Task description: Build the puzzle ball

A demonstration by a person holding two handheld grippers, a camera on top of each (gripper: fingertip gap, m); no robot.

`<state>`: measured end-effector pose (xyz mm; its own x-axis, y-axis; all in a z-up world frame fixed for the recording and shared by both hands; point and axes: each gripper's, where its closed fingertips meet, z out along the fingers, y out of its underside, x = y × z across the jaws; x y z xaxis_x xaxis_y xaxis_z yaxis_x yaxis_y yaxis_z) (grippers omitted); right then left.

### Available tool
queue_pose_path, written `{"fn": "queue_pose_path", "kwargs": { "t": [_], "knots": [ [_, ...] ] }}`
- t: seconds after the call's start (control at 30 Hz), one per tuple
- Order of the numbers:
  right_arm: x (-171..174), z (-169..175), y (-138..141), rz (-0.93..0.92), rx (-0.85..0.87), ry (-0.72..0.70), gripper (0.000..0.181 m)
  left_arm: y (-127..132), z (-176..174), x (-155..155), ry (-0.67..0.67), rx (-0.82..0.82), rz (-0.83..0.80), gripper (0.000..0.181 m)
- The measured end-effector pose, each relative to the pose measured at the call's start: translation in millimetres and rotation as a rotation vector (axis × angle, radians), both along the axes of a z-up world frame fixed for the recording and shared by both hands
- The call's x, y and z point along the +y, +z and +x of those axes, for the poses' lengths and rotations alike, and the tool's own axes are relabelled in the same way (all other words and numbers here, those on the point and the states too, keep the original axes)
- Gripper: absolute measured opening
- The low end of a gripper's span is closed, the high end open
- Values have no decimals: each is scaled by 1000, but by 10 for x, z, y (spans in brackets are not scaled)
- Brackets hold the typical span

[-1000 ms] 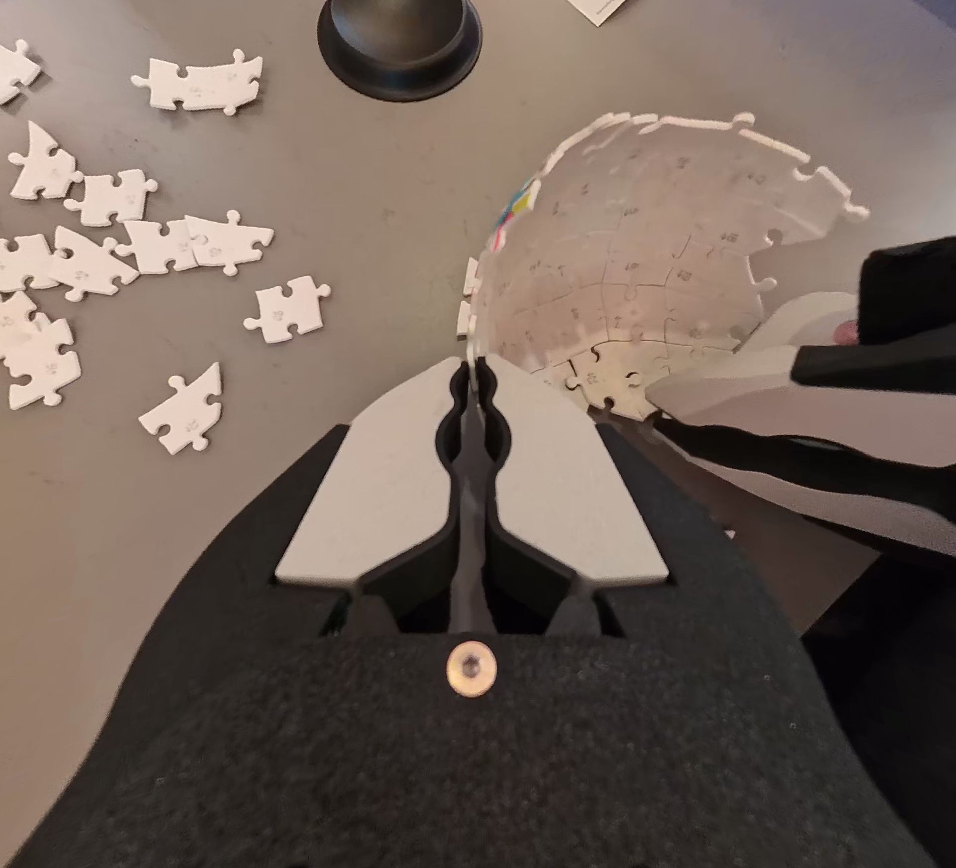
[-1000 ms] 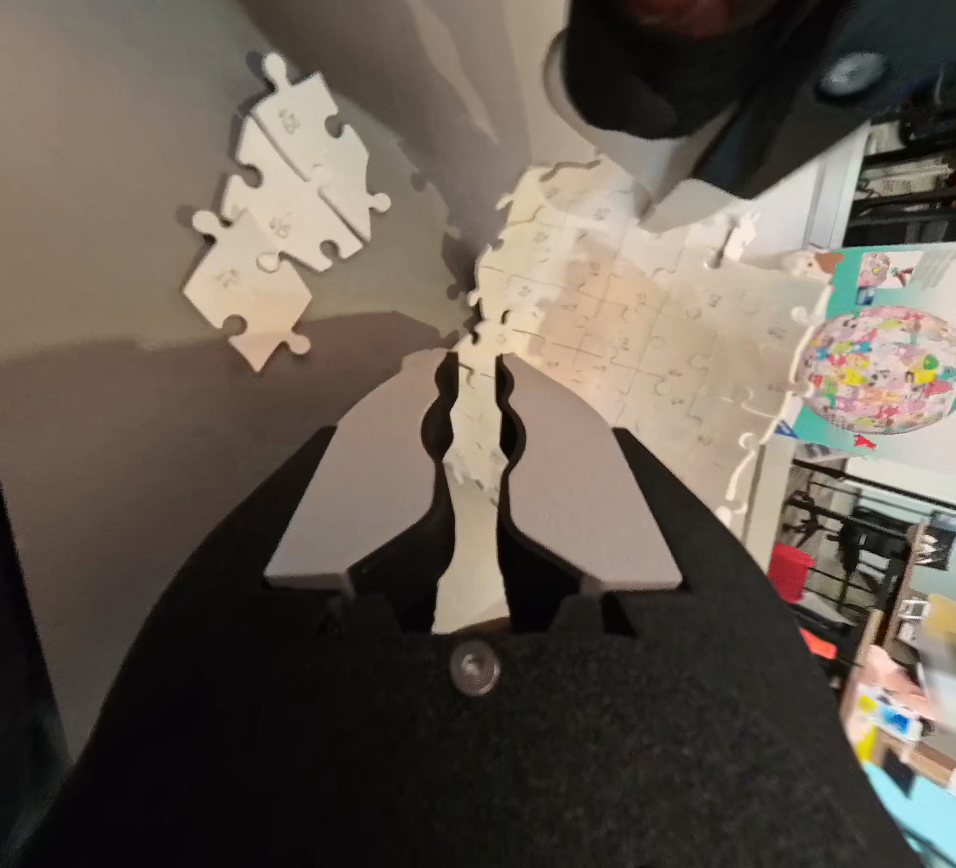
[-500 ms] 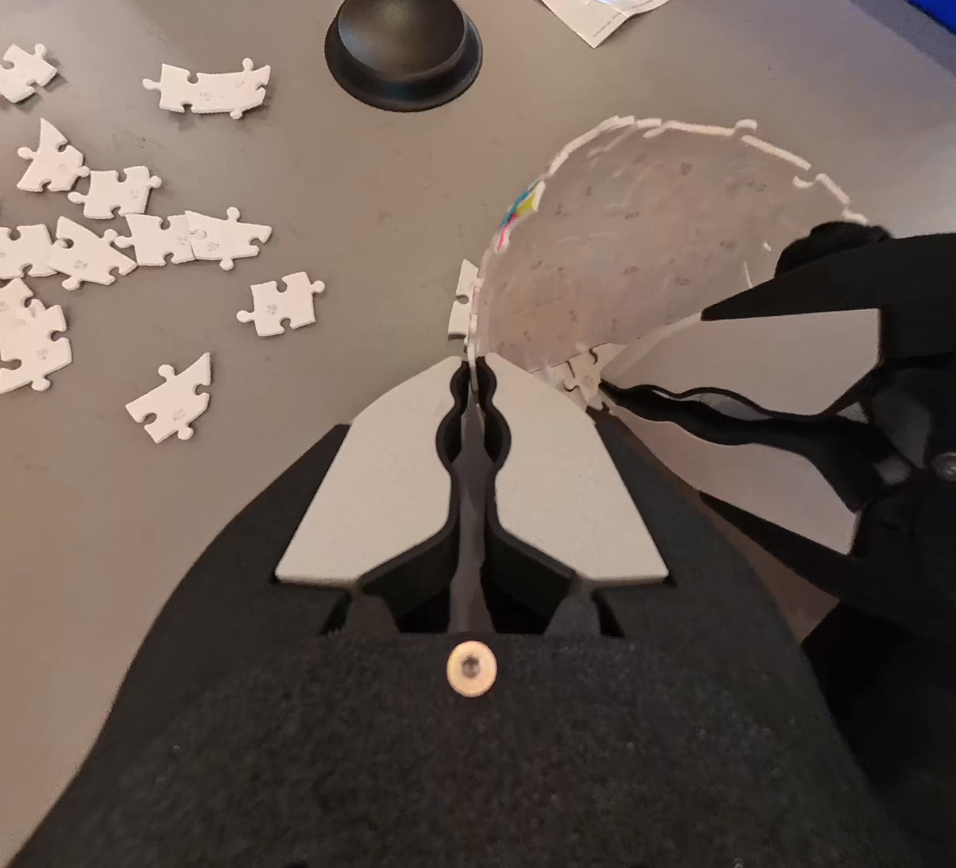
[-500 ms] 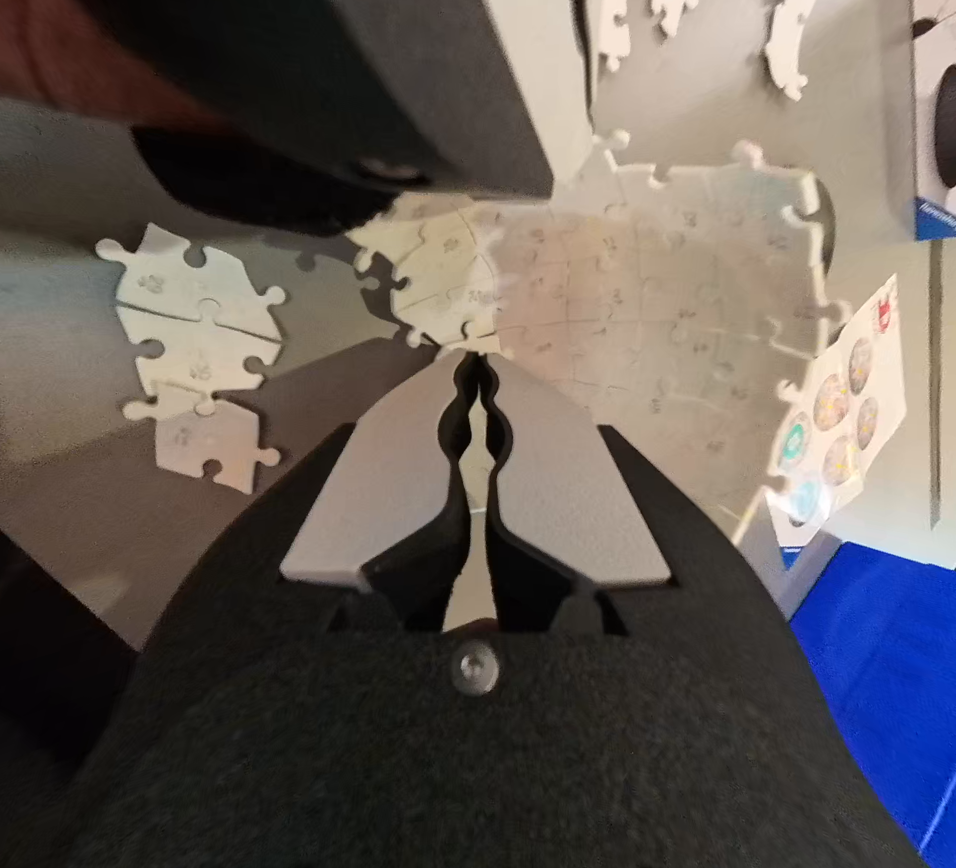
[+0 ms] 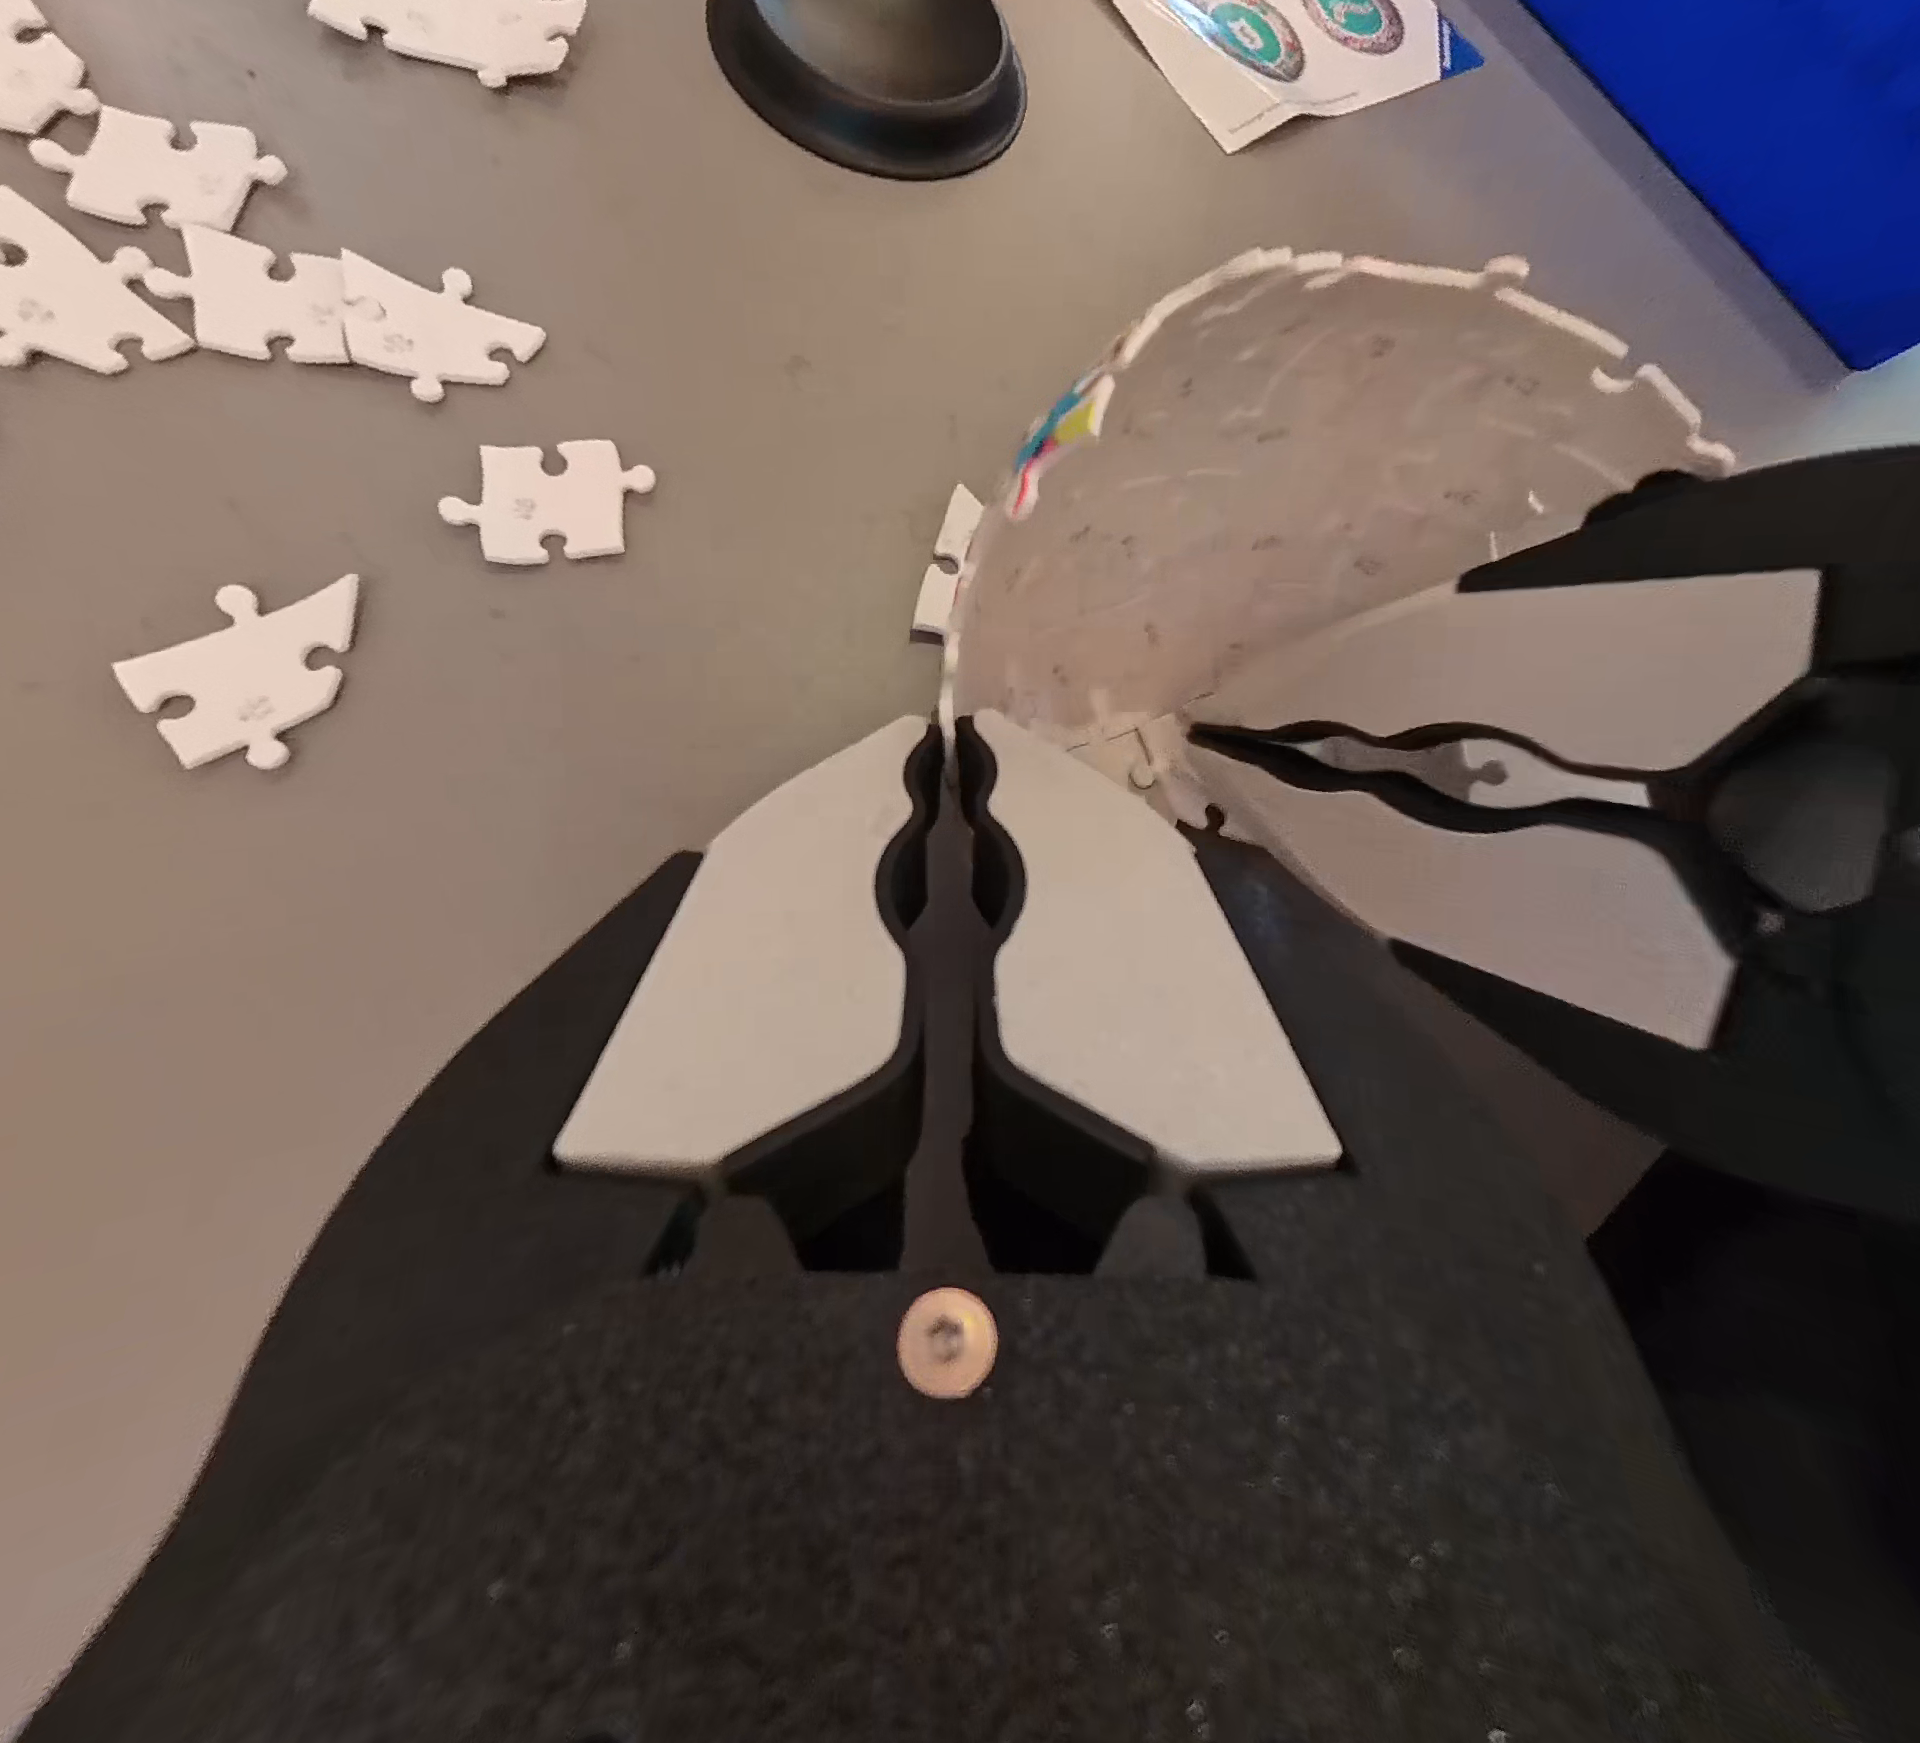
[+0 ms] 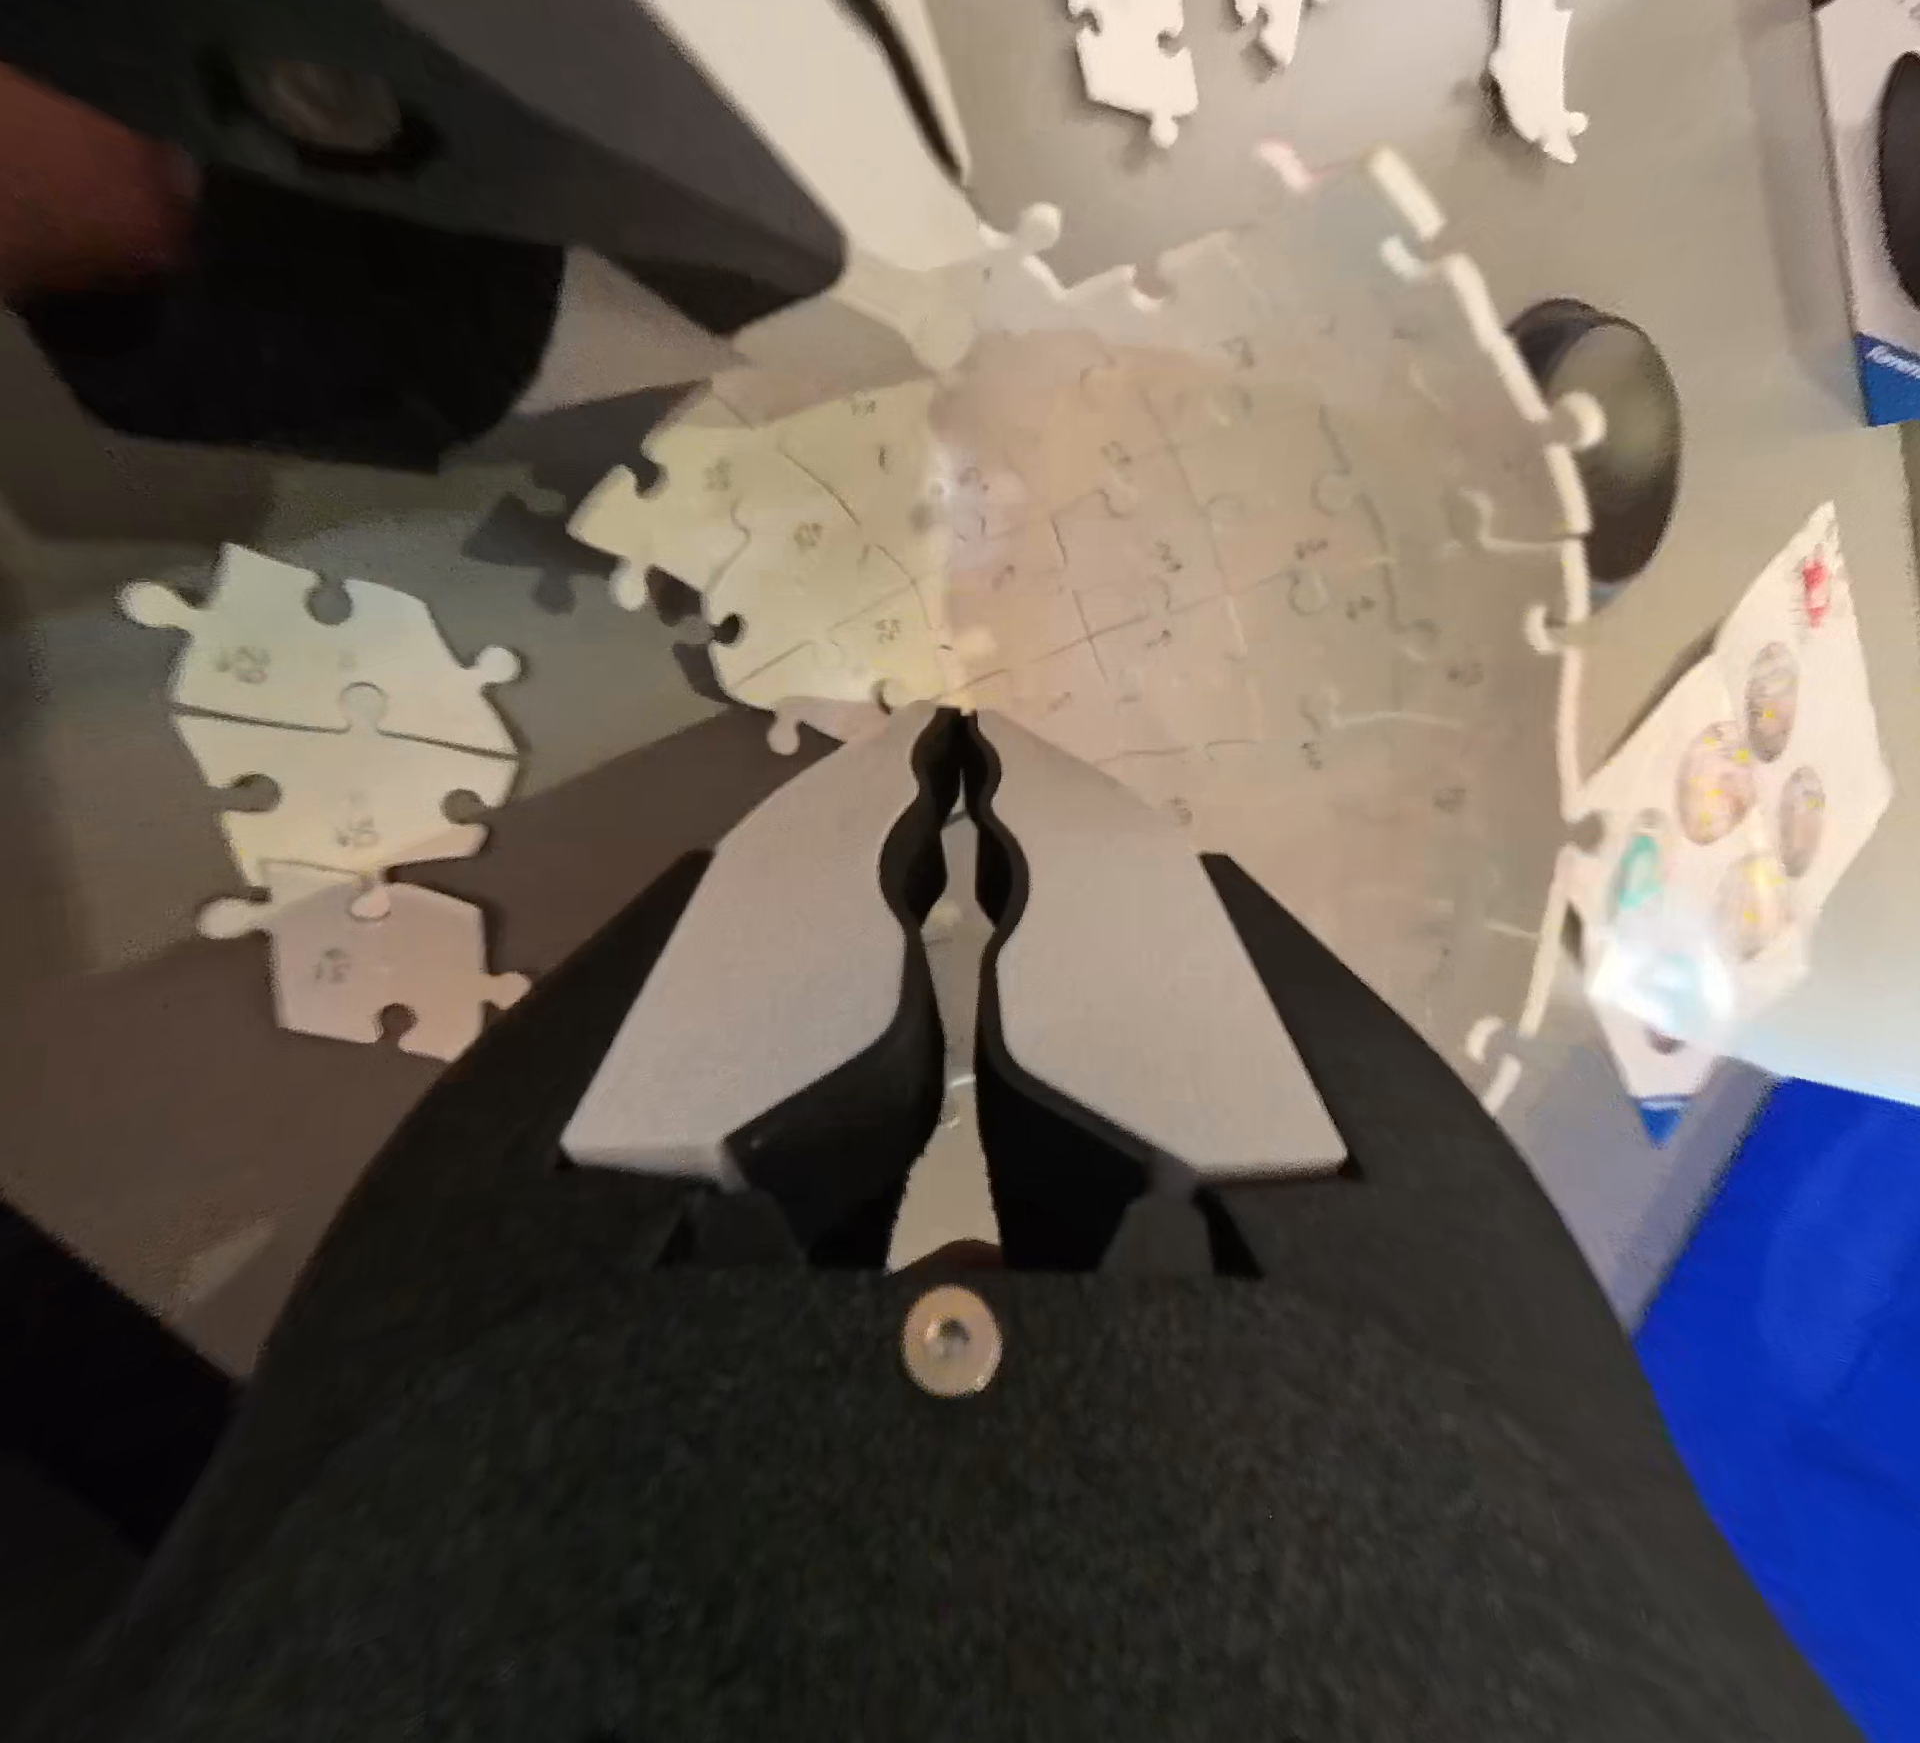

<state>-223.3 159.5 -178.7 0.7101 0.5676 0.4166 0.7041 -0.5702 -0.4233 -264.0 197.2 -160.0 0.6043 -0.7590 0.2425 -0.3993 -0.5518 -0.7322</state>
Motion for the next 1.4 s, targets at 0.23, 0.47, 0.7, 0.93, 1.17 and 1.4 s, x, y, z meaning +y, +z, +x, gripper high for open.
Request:
{"fn": "queue_pose_path", "kwargs": {
  "t": [0.23, 0.47, 0.7, 0.93, 1.17, 1.4],
  "knots": [
    [-3, 19, -76, -79, 95, -39, 0, 21, 0, 2, 51, -40, -34, 2],
    [2, 22, -129, -52, -43, 25, 0, 23, -10, 8, 62, -62, -48, 2],
    [0, 25, -131, -47, -102, 65, 0, 53, 15, 8, 49, -63, -29, 2],
    [8, 16, -126, -8, -197, 178, 0, 31, 14, 32, 29, -44, -23, 2],
    [21, 21, -127, -27, -217, 221, 0, 44, 31, 47, 3, -4, 10, 3],
    [-47, 45, 180, 113, -210, 252, 0, 59, 32, 74, 12, -1, 30, 2]
  ]
}}
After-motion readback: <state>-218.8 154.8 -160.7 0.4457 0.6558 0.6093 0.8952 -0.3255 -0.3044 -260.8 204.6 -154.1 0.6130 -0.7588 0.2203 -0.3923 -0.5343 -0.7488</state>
